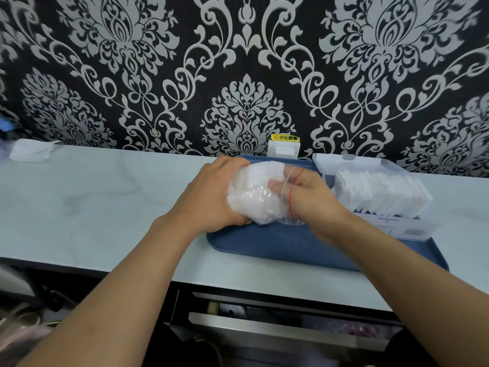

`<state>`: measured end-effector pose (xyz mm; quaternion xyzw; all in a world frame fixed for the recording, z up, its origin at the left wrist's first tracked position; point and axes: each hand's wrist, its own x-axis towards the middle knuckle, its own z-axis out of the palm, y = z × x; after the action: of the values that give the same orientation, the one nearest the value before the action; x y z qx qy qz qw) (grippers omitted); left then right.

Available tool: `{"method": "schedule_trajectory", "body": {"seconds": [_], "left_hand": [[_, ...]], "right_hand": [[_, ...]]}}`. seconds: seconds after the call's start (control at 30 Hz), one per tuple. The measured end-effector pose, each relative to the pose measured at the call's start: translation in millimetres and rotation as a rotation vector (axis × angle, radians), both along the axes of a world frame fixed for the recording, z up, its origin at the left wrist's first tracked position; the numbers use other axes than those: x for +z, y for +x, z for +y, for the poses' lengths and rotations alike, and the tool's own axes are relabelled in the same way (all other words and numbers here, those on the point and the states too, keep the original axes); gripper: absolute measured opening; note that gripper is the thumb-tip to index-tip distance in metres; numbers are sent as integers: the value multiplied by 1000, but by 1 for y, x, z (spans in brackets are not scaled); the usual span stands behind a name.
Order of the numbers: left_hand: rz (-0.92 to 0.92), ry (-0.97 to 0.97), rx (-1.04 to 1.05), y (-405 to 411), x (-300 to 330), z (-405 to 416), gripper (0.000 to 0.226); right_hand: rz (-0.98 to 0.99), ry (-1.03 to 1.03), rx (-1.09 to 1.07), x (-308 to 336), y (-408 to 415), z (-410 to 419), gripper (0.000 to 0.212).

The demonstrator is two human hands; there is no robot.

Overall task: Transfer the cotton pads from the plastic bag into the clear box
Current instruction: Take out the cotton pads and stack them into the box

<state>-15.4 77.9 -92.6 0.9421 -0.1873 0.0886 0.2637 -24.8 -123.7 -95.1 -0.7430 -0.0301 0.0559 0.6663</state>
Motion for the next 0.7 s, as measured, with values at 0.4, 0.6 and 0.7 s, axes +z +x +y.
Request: {"method": "schedule_trajectory", "body": {"seconds": [0.4,0.6,0.7], "left_hand": [[-20,-5,-17,12,-7,3,93],[-16,-57,21,23,-7,7,92],[-19,-50,16,26,-8,7,96]], "right_hand": [[-53,12,-76,-4,-1,0,19],[-133,10,-162,1,1,-16,12],[-144,3,-122,6,-4,-20,13]]}}
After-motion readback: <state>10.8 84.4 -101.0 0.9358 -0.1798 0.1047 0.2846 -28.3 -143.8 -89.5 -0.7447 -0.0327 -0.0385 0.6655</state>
